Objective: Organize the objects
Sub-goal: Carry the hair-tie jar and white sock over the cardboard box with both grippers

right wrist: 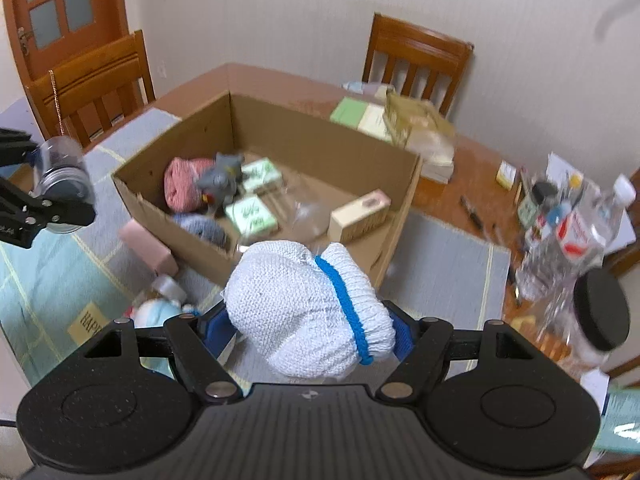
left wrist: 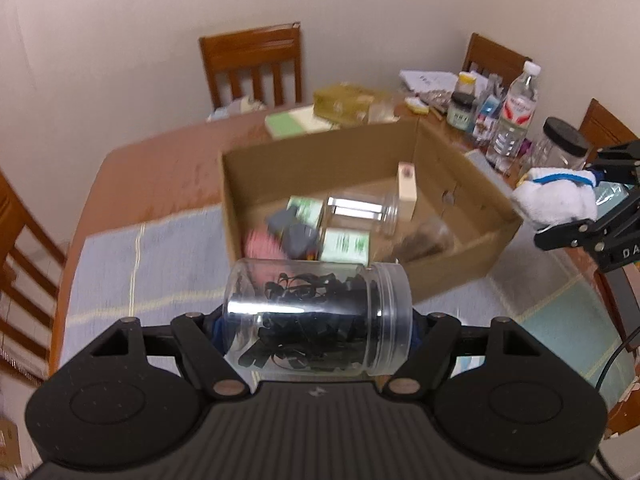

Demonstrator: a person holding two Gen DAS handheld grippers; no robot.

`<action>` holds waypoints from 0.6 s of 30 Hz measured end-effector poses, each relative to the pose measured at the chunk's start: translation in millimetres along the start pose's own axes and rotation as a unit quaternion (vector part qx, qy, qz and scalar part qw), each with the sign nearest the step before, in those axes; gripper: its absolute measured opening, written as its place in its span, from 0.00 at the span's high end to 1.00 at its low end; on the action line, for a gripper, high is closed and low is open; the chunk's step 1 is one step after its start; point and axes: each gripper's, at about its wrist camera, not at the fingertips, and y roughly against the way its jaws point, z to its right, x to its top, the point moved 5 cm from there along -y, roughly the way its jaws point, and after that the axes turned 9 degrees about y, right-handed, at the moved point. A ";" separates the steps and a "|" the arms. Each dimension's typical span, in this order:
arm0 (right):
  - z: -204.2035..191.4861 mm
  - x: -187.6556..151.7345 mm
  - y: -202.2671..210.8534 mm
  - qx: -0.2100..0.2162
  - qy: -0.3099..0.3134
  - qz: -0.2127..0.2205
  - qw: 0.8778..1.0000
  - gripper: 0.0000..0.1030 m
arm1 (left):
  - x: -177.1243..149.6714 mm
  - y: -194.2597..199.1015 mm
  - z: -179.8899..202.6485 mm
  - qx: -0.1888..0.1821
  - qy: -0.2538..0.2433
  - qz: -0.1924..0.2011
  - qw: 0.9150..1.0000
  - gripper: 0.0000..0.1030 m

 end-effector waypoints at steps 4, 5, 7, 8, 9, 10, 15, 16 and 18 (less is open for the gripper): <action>3.8 15.0 -1.6 -0.004 0.010 0.011 1.000 0.23 | 22.0 -10.8 7.0 -0.005 -0.007 0.009 1.000 0.27; 4.2 18.7 -3.0 -0.004 0.011 0.013 1.000 0.23 | 28.1 -14.0 8.8 -0.006 -0.010 0.010 1.000 0.27; 5.9 26.9 -5.7 -0.004 0.016 0.019 1.000 0.23 | 39.6 -20.3 11.6 -0.007 -0.015 0.014 1.000 0.27; 7.3 30.3 -7.6 -0.004 0.017 0.021 1.000 0.23 | 45.5 -23.2 12.9 -0.007 -0.016 0.017 1.000 0.27; 8.8 33.7 -9.8 -0.004 0.017 0.022 1.000 0.23 | 50.8 -25.4 14.3 -0.009 -0.018 0.020 1.000 0.27; 10.3 37.4 -12.1 -0.004 0.017 0.023 1.000 0.23 | 56.6 -28.4 16.2 -0.010 -0.021 0.023 0.999 0.27; 18.7 52.9 -25.6 0.000 0.019 0.029 0.999 0.23 | 83.6 -45.8 22.5 -0.010 -0.026 0.031 0.999 0.27; 21.0 56.0 -29.0 0.000 0.019 0.029 0.999 0.23 | 88.2 -49.7 23.8 -0.011 -0.026 0.030 0.999 0.27; 27.1 61.7 -36.8 -0.001 0.013 0.030 0.999 0.22 | 96.5 -58.0 26.7 -0.012 -0.027 0.030 0.999 0.27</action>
